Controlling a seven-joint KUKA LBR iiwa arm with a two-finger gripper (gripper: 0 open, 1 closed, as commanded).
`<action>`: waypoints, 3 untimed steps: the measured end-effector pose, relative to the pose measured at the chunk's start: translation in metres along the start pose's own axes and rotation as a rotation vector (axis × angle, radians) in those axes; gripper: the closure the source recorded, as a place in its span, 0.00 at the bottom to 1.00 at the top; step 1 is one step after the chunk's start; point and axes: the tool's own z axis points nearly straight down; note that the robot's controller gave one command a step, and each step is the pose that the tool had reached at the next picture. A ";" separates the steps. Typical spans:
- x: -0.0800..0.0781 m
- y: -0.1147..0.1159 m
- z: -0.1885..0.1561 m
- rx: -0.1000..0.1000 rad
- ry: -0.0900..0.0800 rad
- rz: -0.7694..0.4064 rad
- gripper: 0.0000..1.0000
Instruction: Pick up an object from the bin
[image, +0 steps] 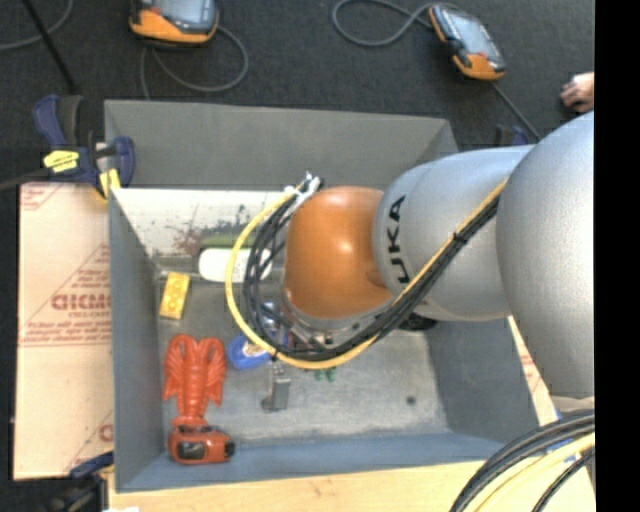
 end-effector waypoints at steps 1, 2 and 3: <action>-0.041 -0.038 -0.014 0.002 0.000 -0.061 0.00; -0.062 -0.043 -0.021 0.005 -0.002 -0.146 0.00; -0.067 -0.028 0.022 0.000 -0.008 -0.167 0.00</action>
Offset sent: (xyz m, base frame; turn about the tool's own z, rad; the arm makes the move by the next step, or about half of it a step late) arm 0.0691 -0.0236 0.0242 -0.1886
